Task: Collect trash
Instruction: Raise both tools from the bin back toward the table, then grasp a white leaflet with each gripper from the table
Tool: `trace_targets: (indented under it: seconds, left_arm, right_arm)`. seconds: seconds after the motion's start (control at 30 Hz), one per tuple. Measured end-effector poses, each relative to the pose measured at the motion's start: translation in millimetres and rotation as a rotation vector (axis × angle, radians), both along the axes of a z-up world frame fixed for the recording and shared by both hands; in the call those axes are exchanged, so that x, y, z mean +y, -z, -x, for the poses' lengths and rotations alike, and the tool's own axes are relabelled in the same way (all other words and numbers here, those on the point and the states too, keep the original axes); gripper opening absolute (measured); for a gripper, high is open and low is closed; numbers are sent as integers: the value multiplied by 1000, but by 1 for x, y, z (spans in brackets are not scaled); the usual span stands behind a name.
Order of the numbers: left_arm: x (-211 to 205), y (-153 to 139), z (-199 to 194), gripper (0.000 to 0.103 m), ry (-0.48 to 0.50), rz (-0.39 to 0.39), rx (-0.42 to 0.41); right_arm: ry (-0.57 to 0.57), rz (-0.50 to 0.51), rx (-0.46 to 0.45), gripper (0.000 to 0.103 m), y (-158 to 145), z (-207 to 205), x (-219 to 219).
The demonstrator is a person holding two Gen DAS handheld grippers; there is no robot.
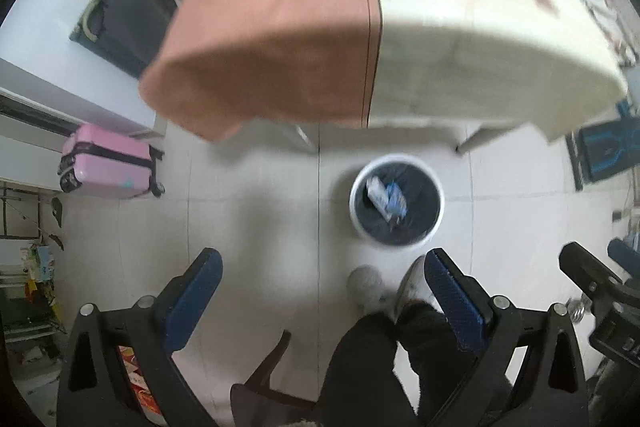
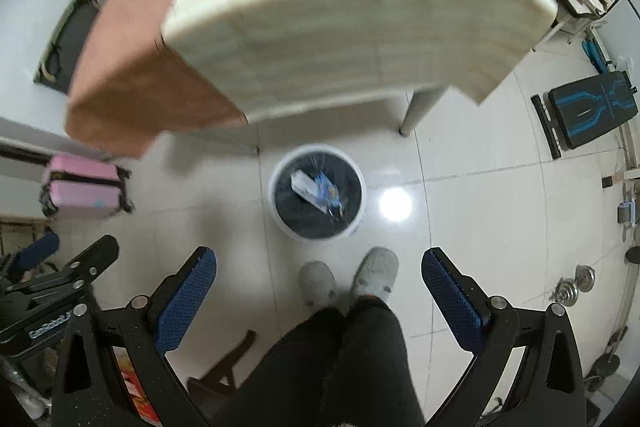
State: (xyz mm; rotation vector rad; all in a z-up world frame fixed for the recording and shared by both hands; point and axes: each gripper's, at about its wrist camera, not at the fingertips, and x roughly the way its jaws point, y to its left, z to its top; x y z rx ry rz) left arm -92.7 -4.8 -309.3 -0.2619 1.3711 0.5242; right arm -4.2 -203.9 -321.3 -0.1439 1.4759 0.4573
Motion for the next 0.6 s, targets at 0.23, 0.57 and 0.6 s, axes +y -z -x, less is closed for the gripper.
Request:
trace_targets:
  seconds: [0.23, 0.57, 0.6]
  left_arm:
    - [12, -68, -76, 103, 13, -86, -107]
    - [34, -53, -231, 103, -166, 32, -41]
    - [37, -45, -246, 103, -206, 71, -26]
  right_arm:
    - [27, -37, -47, 103, -66, -100, 1]
    - [-216, 140, -79, 103, -37, -311, 45]
    - [-277, 175, -72, 103, -25, -336, 57]
